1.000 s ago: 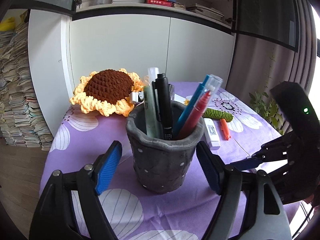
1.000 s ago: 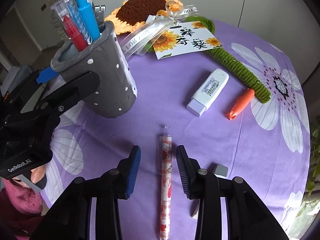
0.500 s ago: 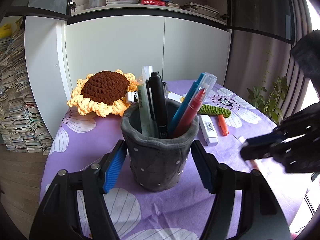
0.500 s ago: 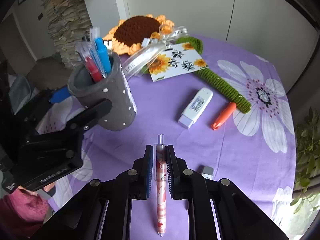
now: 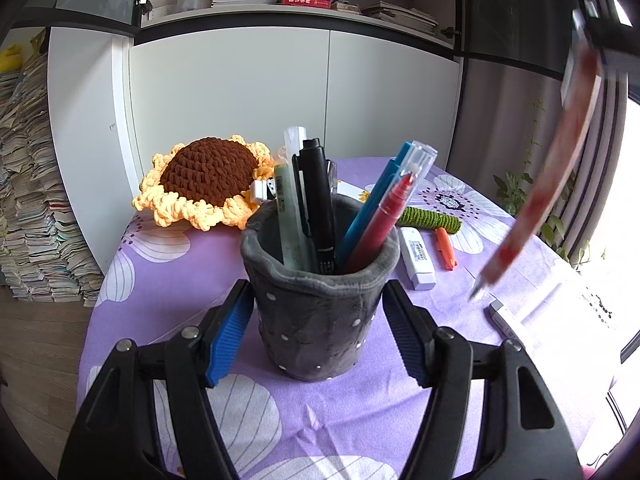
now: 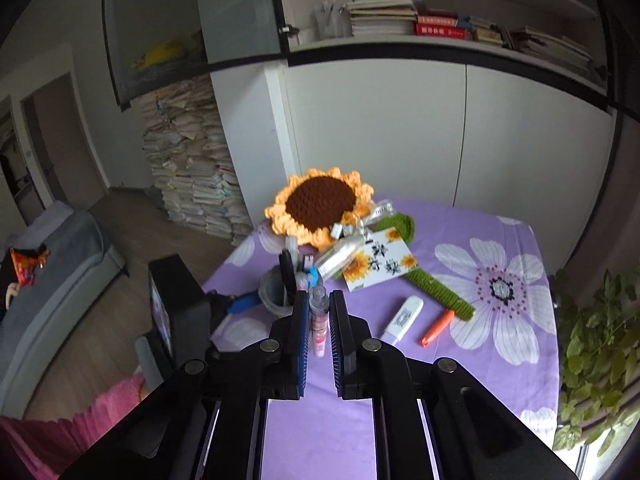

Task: Organize stationery
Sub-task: 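Lift the pink patterned pen with the right tool and lower it into the cup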

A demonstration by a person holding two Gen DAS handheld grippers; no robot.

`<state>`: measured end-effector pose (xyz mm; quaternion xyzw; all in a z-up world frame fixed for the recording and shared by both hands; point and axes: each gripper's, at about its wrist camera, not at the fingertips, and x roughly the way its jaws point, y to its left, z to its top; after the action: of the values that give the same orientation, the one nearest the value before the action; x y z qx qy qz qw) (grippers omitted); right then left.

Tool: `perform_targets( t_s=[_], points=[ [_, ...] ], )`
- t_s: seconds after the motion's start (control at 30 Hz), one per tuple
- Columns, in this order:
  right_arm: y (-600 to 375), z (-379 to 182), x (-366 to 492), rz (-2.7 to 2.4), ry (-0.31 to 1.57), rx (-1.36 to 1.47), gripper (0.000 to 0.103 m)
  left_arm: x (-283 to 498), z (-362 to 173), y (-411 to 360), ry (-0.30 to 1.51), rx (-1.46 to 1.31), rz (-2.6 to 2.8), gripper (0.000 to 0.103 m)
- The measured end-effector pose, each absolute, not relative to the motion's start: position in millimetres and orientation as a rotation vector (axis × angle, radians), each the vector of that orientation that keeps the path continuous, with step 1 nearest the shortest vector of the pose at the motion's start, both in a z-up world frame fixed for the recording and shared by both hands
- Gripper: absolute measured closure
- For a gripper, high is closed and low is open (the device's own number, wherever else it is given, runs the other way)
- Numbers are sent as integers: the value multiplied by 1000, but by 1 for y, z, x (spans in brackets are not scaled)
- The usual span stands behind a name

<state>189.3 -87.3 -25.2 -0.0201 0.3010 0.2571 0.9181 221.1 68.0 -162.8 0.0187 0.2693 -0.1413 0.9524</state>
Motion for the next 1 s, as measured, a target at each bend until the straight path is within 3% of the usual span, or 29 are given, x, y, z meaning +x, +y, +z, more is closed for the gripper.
perform_targets(
  t_s=[0.27,1.0],
  points=[
    [-63,3,206,609,495,-31,92,222,-164,68,555,35,-290,37],
    [0,-59,245,757,477,-223,92,225,-167,67,579,33,-295,36]
  ],
)
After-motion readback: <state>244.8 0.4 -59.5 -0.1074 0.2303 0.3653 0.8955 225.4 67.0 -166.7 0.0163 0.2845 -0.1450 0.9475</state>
